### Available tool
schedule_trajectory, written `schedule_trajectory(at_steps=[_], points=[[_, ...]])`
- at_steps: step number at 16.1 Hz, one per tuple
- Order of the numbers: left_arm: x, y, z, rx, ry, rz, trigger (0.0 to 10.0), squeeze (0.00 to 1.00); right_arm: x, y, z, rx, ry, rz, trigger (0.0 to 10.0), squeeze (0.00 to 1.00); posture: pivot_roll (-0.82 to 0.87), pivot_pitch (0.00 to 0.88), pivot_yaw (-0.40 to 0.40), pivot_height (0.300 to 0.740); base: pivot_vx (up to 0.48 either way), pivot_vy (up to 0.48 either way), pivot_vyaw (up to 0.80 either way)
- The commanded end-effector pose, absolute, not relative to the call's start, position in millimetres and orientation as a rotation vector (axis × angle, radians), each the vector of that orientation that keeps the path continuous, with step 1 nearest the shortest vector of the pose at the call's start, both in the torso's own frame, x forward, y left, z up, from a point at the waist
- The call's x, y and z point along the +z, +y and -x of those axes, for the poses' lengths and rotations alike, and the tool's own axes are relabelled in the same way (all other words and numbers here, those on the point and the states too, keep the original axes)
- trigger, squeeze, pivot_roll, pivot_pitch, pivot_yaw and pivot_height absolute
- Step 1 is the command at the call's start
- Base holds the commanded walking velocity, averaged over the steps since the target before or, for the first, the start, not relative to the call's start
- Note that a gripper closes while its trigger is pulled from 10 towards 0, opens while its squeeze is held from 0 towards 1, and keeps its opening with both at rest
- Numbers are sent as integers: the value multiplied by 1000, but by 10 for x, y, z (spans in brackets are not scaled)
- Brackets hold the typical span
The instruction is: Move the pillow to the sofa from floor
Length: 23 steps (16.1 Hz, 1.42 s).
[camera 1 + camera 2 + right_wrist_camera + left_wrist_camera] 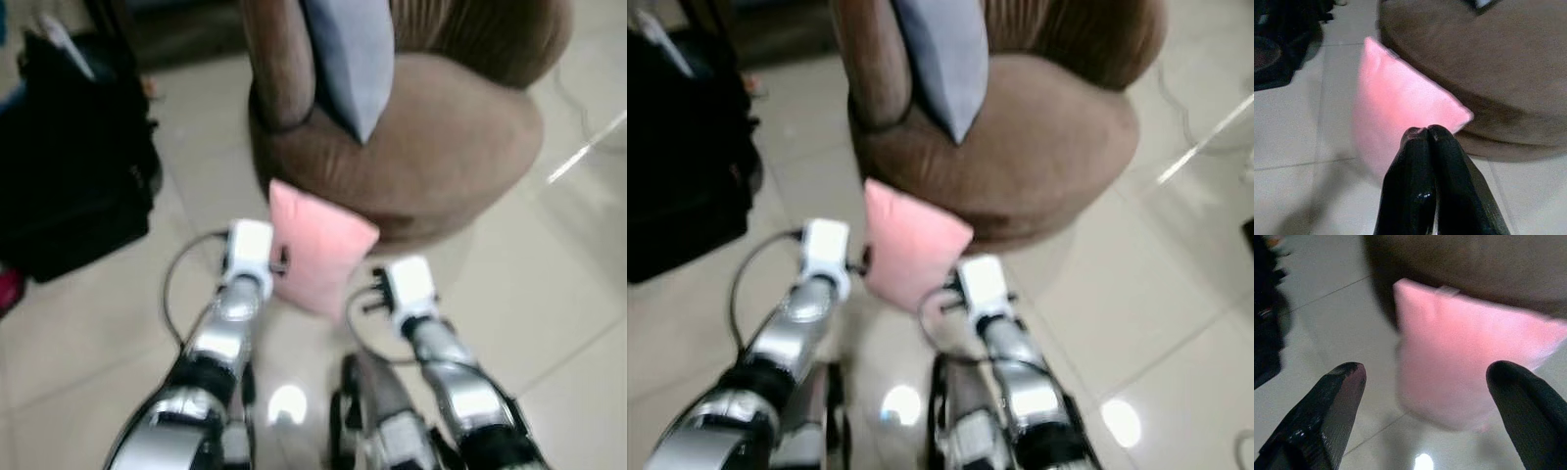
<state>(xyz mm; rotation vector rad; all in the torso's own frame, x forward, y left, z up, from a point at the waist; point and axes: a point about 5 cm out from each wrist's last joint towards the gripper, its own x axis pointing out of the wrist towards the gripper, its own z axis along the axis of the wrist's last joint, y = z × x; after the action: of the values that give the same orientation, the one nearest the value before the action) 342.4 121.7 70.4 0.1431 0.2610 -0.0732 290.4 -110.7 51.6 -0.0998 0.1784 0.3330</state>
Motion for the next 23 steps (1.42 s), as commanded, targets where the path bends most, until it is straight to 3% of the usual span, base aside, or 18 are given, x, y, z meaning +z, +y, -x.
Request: schedule_trajectory(at_steps=[1, 4, 14, 18, 23], points=[[633, 1352, -3381, -33, 283, -164, 10000, 0, 457, -1021, -2854, 358, 207, 85, 10000, 0, -50, 257, -64, 633, 0, 0, 0], [623, 1358, -3371, -29, 285, -171, 10000, 0, 454, -1007, -2850, 366, 208, 85, 10000, 0, -46, 258, -66, 633, 81, -82, 0], [606, 1371, -3360, 9, 295, -196, 10000, 0, 461, -981, -2864, 376, 211, 89, 10000, 0, -42, 259, -69, 633, 426, 0, 0], [579, 1387, -3356, 16, 315, -232, 10000, 0, 468, -968, -2869, 377, 210, 101, 10000, 0, -42, 259, -69, 633, 360, -308, 0], [602, 1383, -3356, 25, 295, -216, 10000, 0, 486, -934, -2869, 395, 201, 107, 10000, 0, -38, 261, -71, 633, 49, -82, 434]])
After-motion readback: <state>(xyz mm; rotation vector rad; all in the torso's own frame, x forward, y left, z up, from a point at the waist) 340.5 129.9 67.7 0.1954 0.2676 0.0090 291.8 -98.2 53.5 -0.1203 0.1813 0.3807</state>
